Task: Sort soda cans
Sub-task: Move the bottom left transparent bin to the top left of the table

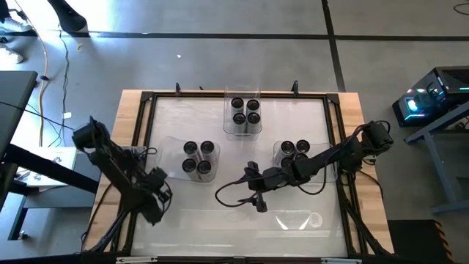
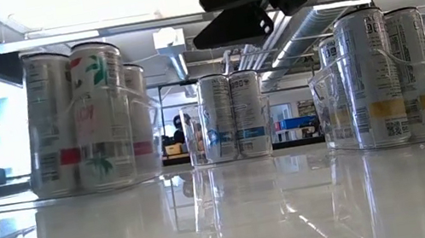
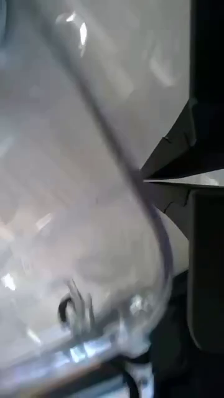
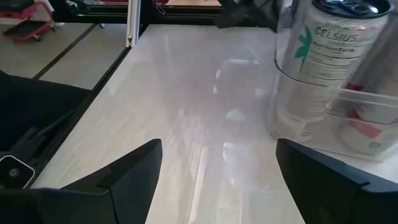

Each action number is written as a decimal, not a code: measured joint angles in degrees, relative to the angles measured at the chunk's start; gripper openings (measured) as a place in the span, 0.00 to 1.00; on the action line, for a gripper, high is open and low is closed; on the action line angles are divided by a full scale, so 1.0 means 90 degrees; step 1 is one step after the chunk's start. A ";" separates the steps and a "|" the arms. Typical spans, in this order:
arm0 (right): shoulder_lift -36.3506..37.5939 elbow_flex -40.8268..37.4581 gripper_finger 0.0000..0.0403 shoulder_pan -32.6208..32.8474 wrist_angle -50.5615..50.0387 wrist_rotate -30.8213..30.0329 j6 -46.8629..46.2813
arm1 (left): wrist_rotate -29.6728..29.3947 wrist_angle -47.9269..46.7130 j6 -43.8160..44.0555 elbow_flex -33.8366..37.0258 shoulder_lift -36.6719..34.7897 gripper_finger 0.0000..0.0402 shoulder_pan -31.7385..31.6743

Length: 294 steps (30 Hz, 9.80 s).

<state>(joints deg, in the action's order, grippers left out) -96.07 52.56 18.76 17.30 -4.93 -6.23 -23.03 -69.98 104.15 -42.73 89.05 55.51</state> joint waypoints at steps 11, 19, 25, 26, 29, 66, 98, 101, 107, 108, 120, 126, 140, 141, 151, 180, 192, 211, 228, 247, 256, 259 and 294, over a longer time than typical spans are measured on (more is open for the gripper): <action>0.0000 0.0000 0.77 0.0000 -0.0033 -0.0097 -0.0223 | -0.1194 0.0151 0.0069 0.0404 0.0040 0.00 -0.1064; 0.0000 0.0000 0.77 0.0000 -0.0041 -0.0100 -0.0432 | -0.2112 0.0084 -0.0495 0.0399 0.0028 0.00 -0.2405; 0.0000 0.0000 0.77 0.0011 -0.0058 -0.0108 -0.0487 | -0.2744 0.0138 -0.1184 0.0399 0.0028 0.00 -0.3412; 0.0000 0.0000 0.77 0.0016 -0.0059 -0.0163 -0.0520 | -0.2843 0.0173 -0.1334 0.0399 0.0028 0.00 -0.3572; 0.0000 0.0000 0.77 0.0034 -0.0097 -0.0561 -0.0646 | -0.3065 0.0410 -0.1962 0.0399 0.0028 0.00 -0.4026; -0.3470 0.3799 0.08 -0.1237 -0.1610 -0.0538 -0.0610 | -0.1815 0.0299 -0.3009 0.0417 -0.2802 0.00 -0.4149; -0.2266 0.4141 0.03 0.0203 -0.6390 -0.1375 -0.1572 | -0.2832 0.6966 -0.7160 0.3442 -0.2804 0.00 -0.7406; -0.2266 0.4141 0.03 0.0306 -0.6293 -0.1547 -0.1529 | -0.2612 0.7448 -0.7942 0.3445 -0.2805 0.00 -0.7961; -0.2322 0.4141 0.03 0.0308 -0.5768 -0.1550 -0.1427 | -0.1700 0.8742 -0.9038 0.3434 -0.2810 0.00 -0.9227; -0.2324 0.4141 0.03 0.0304 -0.5694 -0.1551 -0.1406 | -0.1477 0.8949 -0.9212 0.3438 -0.2807 0.00 -0.9416; -0.2378 0.4141 0.03 0.0177 -0.3917 -0.1133 -0.0679 | 0.0371 1.0818 -0.9712 0.3435 -0.2763 0.00 -1.1035; -0.2690 0.4141 0.03 -0.0322 -0.2642 -0.0928 -0.0058 | 0.1236 0.9882 -0.9933 0.2678 -0.2803 0.00 -1.1426; -0.3648 0.4138 0.03 -0.1257 -0.1565 -0.1536 -0.0156 | 0.1158 0.4875 -0.9254 0.1861 -0.3261 0.00 -1.0425; -0.3654 0.4141 0.03 -0.1268 -0.1520 -0.1603 -0.0162 | 0.1137 0.5295 -0.9247 0.2073 -0.3258 0.00 -1.0397; -0.3667 0.4138 0.03 -0.1356 -0.1597 -0.1799 -0.0449 | 0.1353 0.8867 -0.9129 0.3117 -0.2733 0.00 -1.0487; -0.2895 0.4138 0.03 -0.1108 -0.2712 -0.1841 0.0061 | 0.1246 0.8956 -1.0578 0.2048 -0.1630 0.00 -1.1243; -0.0691 0.4141 0.03 0.0207 -0.7449 -0.0509 -0.0867 | 0.0927 0.6623 -1.0450 0.2078 -0.4086 0.00 -1.0344; 0.0695 0.2766 0.63 0.2213 -1.0417 -0.0425 -0.4755 | 0.0828 0.6662 -0.9404 0.2755 -0.4610 0.00 -0.8497; 0.0746 0.1297 0.41 0.0618 -0.8178 -0.1217 -0.4115 | 0.0038 0.6334 -0.8666 0.2755 -0.4844 0.00 -0.6004; 0.0714 0.1256 0.14 0.0498 -0.7936 -0.0902 -0.3773 | -0.1015 0.5434 -0.8733 0.2750 -0.4720 0.00 -0.7046; 0.0709 0.1253 0.01 0.0498 -0.7686 -0.0899 -0.3418 | -0.0077 0.6769 -1.0293 0.2750 -0.3805 0.00 -0.8976; 0.0709 0.1253 0.02 0.0498 -0.7674 -0.0895 -0.3423 | 0.0236 0.7504 -1.0696 0.2750 -0.3338 0.00 -0.9554; 0.0709 0.1253 0.01 0.0503 -0.7628 -0.0933 -0.3477 | 0.0783 0.6130 -1.1433 0.2731 -0.5380 0.00 -0.9669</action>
<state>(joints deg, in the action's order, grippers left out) -89.69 63.83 23.29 -51.35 -13.33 -37.52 -15.98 -14.81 1.25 -18.15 40.63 -31.52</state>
